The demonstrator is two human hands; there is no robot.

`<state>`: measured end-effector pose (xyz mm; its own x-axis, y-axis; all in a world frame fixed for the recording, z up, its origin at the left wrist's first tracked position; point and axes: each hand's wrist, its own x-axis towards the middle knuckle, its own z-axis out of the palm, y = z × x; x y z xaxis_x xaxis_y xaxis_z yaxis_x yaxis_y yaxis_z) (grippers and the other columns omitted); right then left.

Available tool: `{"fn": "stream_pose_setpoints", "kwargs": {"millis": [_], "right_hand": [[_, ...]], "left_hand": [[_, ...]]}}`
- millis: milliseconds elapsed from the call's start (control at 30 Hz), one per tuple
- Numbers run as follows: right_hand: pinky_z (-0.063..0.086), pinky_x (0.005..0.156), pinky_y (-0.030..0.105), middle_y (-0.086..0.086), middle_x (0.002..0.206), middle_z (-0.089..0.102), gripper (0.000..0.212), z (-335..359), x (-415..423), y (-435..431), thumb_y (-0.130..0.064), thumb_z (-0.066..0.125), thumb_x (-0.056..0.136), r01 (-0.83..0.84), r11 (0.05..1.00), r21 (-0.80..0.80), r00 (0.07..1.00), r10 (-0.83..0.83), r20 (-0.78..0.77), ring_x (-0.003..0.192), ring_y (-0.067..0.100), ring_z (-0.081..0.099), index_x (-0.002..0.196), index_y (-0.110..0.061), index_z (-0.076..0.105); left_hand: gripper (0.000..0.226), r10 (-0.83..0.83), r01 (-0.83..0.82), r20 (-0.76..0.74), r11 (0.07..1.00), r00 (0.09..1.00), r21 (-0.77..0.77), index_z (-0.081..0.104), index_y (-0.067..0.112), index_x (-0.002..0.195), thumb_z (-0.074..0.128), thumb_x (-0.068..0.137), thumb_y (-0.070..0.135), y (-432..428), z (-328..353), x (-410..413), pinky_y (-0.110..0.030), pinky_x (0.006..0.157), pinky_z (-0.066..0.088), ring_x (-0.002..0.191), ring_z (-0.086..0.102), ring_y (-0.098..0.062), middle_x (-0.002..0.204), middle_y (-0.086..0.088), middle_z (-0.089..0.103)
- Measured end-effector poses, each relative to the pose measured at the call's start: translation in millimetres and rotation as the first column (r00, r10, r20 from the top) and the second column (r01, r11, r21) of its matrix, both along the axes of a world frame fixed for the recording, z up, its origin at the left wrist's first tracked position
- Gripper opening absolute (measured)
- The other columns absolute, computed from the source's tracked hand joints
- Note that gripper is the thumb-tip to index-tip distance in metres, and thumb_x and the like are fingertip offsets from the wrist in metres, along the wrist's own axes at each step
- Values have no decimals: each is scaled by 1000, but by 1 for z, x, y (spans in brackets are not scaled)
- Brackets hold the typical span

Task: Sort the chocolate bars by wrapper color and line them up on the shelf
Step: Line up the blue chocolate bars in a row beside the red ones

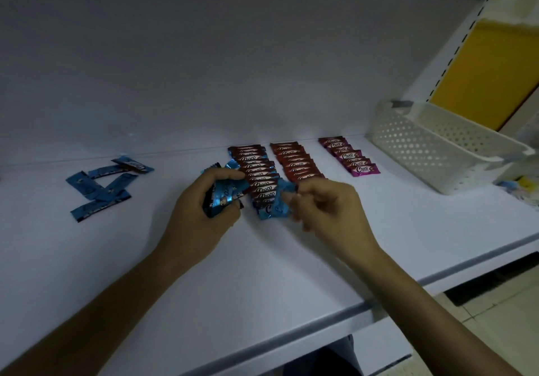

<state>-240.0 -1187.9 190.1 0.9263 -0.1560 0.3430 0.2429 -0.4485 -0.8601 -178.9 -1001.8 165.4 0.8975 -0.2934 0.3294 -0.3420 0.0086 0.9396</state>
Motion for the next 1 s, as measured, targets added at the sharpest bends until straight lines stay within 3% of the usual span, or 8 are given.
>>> {"fn": "stream_pose_setpoints", "kwargs": {"millis": [67,133,267,400,567,633,867,1000], "right_hand": [[30,51,6,-12,70,67,12,-12,-8,-6,-31,62,87,116,839,-531,990,-51,135,61,4,55,88,-24,73],[25,58,1,-13,86,72,25,-21,-18,-9,-42,54,85,41,720,-692,997,16,76,75,3,58,95,-29,73],[36,61,4,-11,98,72,38,-23,-27,-10,-44,42,84,-85,781,-619,996,85,-30,87,-8,54,99,-26,71],[49,61,18,-11,98,71,42,-23,-31,-14,-40,38,84,-129,865,-485,991,124,-42,85,-1,60,100,-24,73],[42,62,6,-17,95,66,16,-25,-23,-22,-30,67,87,-134,913,-385,990,103,-100,81,-7,60,101,-26,62],[45,67,7,-16,98,68,18,-24,-15,-25,-25,69,85,-131,900,-416,990,95,-105,84,-7,61,102,-23,62],[48,83,39,-3,104,70,18,-20,20,-31,-25,75,80,-12,758,-652,1000,12,-5,99,16,58,98,-22,74],[32,78,30,-1,108,66,20,-18,28,-28,-25,75,80,51,692,-721,999,-24,47,104,20,52,100,-22,74]], "left_hand": [[48,4,-4,4,1000,1000,7,58,28,101,58,82,-16,0,0,0,-15,62,52,86,64,0,106,13,62],[48,2,-2,15,1000,1000,16,58,29,100,58,82,-16,0,0,-1,-15,62,52,89,64,0,107,14,62],[50,6,-8,38,999,999,52,59,30,101,59,82,-16,0,-2,0,-16,65,53,88,63,0,106,14,62],[50,-2,-1,46,998,999,61,59,29,102,59,82,-16,0,-4,1,-17,67,53,90,63,-2,107,13,63],[49,-16,14,43,999,999,49,58,29,102,59,82,-16,-1,-4,1,-14,66,52,96,62,1,109,14,61],[50,-20,18,44,999,999,50,58,29,103,59,82,-16,-1,-5,1,-13,66,51,97,62,3,109,15,60],[52,-36,33,51,998,998,59,58,29,109,59,82,-15,1,-6,1,-12,68,50,95,61,2,112,15,59],[58,-42,39,58,998,997,54,54,32,119,58,83,-14,0,-4,1,-11,69,49,96,60,4,117,16,57]]}}
